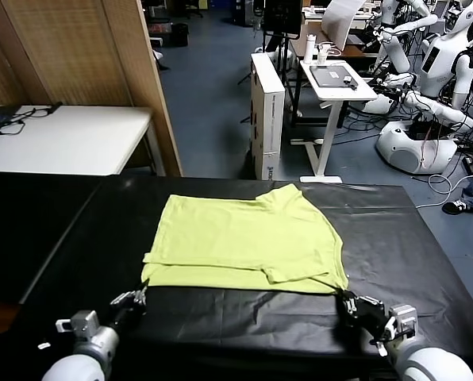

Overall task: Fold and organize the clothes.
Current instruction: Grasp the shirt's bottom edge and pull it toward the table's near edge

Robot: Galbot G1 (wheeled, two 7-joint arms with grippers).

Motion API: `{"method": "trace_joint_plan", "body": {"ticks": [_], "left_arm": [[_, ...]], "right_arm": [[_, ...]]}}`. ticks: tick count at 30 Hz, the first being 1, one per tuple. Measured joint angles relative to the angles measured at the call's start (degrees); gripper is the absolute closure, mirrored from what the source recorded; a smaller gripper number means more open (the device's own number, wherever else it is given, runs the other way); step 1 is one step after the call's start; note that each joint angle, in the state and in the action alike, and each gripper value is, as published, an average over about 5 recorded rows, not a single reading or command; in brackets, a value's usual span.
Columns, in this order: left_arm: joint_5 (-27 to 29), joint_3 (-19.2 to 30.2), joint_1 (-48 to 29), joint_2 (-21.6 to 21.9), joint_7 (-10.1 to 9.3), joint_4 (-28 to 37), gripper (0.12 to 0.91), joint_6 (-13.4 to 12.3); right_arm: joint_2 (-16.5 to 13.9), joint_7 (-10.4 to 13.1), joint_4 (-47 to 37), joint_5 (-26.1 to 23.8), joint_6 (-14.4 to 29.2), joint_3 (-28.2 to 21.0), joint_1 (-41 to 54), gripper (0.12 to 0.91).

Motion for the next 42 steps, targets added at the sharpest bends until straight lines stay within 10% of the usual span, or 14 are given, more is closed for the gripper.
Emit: {"method": "trace_joint_plan", "body": {"ticks": [15,22,29,36,42], "left_arm": [[0.16,-5.99,12.49,2.5,0.34,-4.61,0.88,-0.93],[0.58,-6.35,14.02,2.0,-0.12,-5.75,0.868,-0.68],[0.66,-7.13,14.85,2.29,-0.68,-7.05,0.513,-0.48],[-1.07,-9.35,16.43,2.62,-1.76,-8.79,0.15,0.51],[-4.5,-11.24,14.89,2.91,-2.19,-10.29,0.124,1.81]], "right_arm": [[0.47,0.45,3.35,-0.08,-2.54,-0.12,-5.79,0.878],[0.31,0.66,4.0,-0.15,-2.9,-0.08,-6.3,0.529],[0.12,1.09,5.9,-0.06,-2.93,1.08,-7.62,0.156],[-0.95,1.88,8.15,3.29,-2.66,3.55,-6.35,0.119],[-3.45,1.82,4.96,6.87,-1.0,3.08,2.35,0.118]]}}
